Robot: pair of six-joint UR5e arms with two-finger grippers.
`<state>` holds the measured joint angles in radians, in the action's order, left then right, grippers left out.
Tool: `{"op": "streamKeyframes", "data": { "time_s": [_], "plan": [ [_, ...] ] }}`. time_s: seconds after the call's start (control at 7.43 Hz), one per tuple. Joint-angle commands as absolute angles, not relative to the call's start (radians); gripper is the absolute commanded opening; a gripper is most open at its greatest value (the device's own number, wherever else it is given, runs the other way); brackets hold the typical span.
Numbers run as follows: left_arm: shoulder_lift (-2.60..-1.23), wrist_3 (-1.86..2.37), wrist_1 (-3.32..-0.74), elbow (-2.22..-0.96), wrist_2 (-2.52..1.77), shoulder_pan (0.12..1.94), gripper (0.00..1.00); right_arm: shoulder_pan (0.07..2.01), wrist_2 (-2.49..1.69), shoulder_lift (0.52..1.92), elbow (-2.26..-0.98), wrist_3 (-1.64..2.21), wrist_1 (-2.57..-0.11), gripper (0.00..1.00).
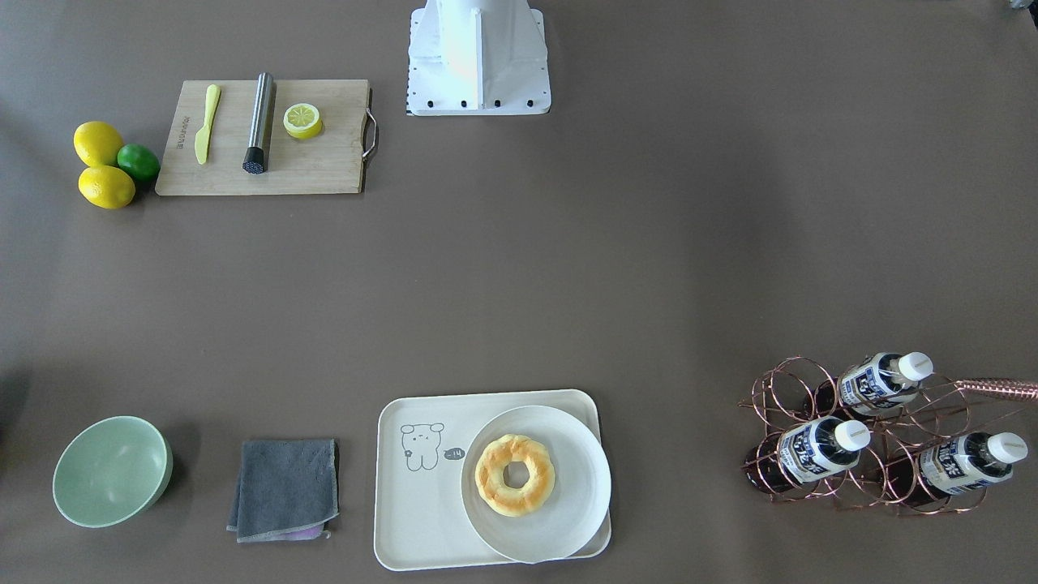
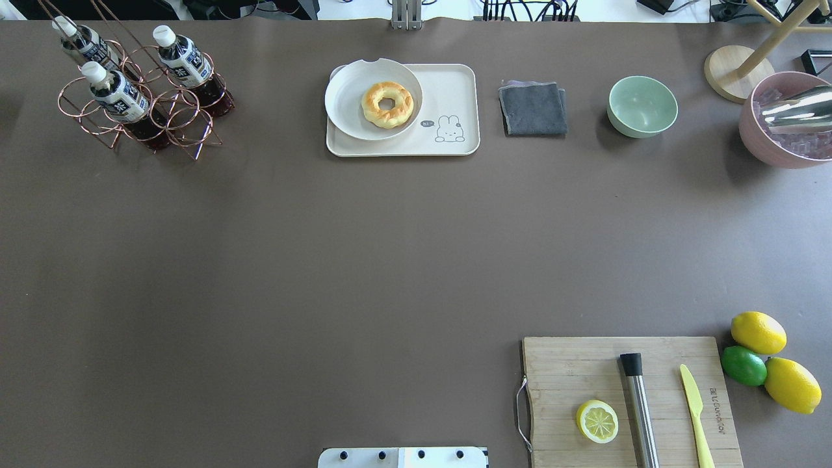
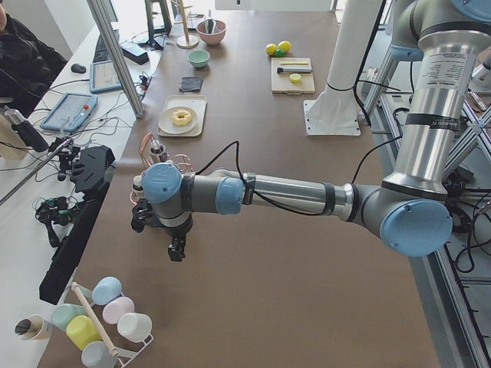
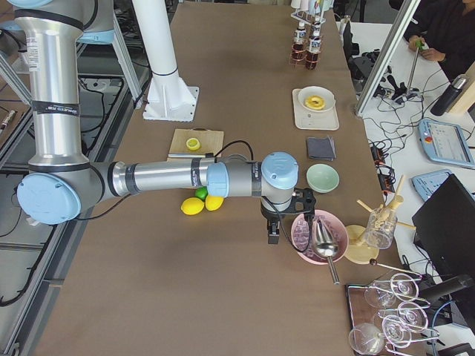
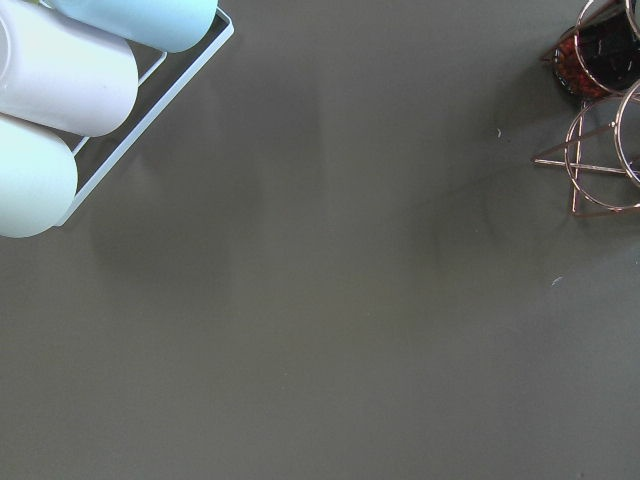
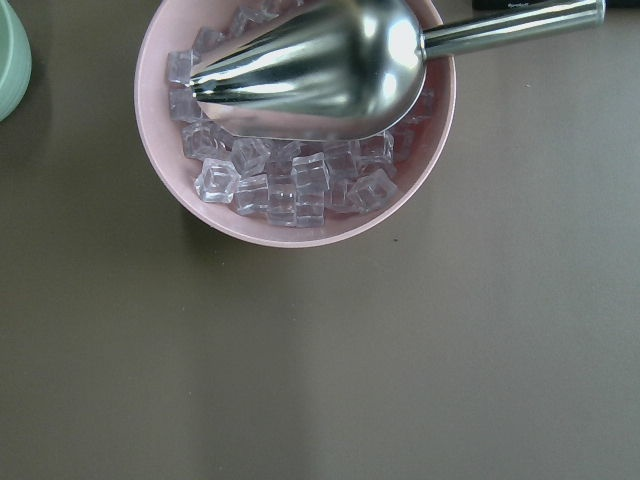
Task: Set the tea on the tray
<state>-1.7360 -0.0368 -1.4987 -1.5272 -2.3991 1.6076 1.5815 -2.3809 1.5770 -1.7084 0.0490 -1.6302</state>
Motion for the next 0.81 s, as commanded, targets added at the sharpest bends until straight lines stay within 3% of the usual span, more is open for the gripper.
{"op": "streamKeyframes", "data": {
  "time_s": [0.0, 0.27, 0.67],
  "plan": [
    [-1.711, -0.035, -1.499, -1.568, -2.399, 1.606, 0.98, 1.582, -2.379, 1.574, -1.707, 0.049, -1.629, 1.00],
    [-1.704, -0.031, -1.497, -1.598, -2.398, 1.605, 0.98, 1.582, -2.379, 1.577, -1.707, 0.049, -1.629, 1.00],
    [-1.669, 0.158, -1.500, -1.817, -2.399, 1.517, 0.98, 1.583, -2.396, 1.597, -1.713, 0.051, -1.623, 1.00]
  ]
}}
